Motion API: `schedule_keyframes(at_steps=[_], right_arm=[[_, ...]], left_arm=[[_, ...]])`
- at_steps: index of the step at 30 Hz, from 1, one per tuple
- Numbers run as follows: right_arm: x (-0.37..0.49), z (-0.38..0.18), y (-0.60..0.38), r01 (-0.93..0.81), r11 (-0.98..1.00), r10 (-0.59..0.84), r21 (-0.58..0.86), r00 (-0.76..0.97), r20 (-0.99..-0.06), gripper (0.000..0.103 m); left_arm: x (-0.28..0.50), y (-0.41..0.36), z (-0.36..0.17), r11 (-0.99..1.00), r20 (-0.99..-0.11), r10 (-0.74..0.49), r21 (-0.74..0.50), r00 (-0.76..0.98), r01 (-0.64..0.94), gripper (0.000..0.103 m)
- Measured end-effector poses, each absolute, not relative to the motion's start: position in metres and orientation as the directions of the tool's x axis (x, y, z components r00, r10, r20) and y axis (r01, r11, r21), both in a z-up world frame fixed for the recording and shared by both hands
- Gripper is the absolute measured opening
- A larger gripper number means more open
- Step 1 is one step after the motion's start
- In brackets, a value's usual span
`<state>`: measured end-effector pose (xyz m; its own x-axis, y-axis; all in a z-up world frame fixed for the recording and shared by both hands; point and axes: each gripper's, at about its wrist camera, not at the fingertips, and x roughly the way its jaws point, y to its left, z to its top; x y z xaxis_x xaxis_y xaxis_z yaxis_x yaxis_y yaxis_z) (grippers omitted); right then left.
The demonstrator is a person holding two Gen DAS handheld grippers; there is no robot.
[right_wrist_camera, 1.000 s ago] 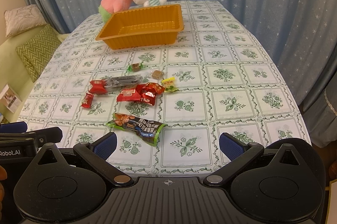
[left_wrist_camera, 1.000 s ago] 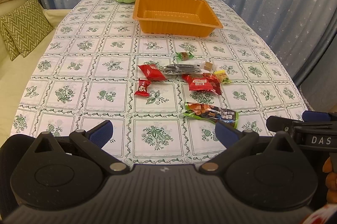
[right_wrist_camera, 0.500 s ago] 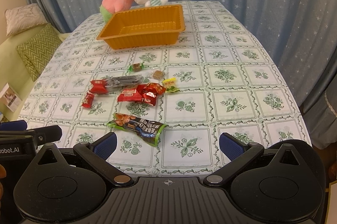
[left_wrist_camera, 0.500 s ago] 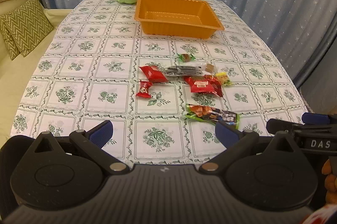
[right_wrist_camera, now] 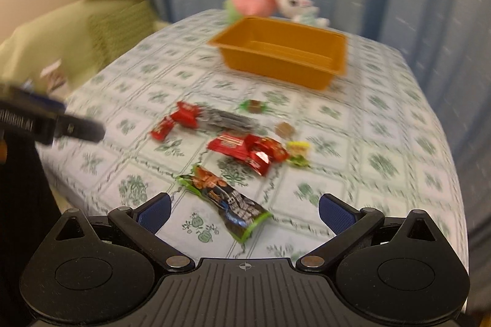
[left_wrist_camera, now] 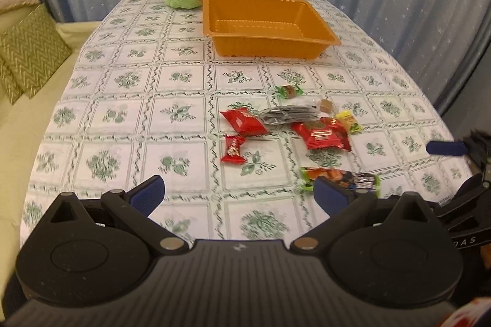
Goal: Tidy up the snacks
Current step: 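Grasp the green-and-black snack bar with the right gripper while the left grasps a small red candy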
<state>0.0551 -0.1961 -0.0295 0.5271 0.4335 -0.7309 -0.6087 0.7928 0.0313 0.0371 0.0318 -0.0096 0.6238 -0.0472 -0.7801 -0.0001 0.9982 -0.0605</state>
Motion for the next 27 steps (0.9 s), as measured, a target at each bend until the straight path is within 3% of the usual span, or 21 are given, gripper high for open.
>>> schedule_keyframes(at_steps=[1,3,5,9,24,27], right_arm=[[0.059,-0.034,-0.193,-0.636,0.771,0.445,0.024,0.511,-0.735,0.099],[0.068,-0.044,-0.187,-0.685,0.728,0.458,0.017,0.468,-0.756,0.083],[0.075,-0.053,-0.181,-0.726,0.687,0.468,0.008,0.434,-0.770,0.081],[0.085,-0.068,-0.170,-0.801,0.598,0.481,-0.020,0.378,-0.791,0.064],[0.109,-0.091,-0.147,-0.903,0.426,0.478,-0.054,0.276,-0.834,0.036],[0.108,-0.091,-0.147,-0.903,0.427,0.483,-0.050,0.275,-0.832,0.035]], left_arm=[[0.041,0.033,-0.012,0.999,-0.783,-0.049,-0.050,0.620,0.016,0.103],[0.050,0.036,-0.018,0.998,-0.793,-0.055,-0.037,0.607,0.041,0.101],[0.057,0.039,-0.024,0.998,-0.804,-0.058,-0.028,0.592,0.060,0.098],[0.069,0.044,-0.035,0.996,-0.819,-0.066,-0.021,0.570,0.085,0.095],[0.095,0.051,-0.055,0.992,-0.837,-0.105,-0.051,0.538,0.114,0.090],[0.100,0.051,-0.058,0.991,-0.838,-0.116,-0.063,0.534,0.117,0.090]])
